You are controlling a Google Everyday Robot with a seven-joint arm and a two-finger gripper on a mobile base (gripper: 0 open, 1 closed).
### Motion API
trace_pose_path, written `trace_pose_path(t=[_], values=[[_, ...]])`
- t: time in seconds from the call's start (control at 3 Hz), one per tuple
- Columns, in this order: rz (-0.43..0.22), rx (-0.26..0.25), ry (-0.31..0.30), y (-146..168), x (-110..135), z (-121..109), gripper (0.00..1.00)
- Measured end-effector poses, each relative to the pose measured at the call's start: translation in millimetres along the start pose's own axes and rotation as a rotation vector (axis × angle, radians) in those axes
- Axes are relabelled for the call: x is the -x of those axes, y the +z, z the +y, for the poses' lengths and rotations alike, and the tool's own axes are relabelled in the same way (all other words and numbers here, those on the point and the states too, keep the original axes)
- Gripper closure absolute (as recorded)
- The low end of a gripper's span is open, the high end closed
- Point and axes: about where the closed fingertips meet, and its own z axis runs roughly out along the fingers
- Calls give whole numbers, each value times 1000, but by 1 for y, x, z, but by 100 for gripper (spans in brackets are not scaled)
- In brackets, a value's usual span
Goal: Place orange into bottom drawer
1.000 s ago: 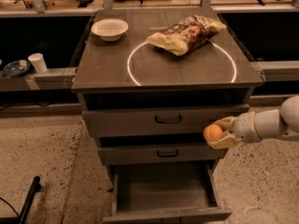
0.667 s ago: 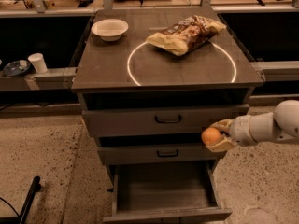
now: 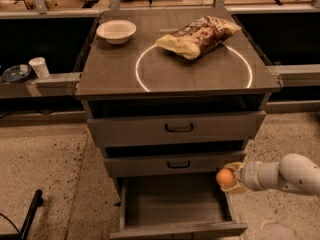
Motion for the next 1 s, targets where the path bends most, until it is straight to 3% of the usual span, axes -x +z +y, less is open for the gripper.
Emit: trace_pose_path(t=[0.33,0.67,1.0], values=[[-4,9,6,5,-1,4,100],[-25,63,1,12,5,8,100],[-2,137,9,56,-21,28,100]])
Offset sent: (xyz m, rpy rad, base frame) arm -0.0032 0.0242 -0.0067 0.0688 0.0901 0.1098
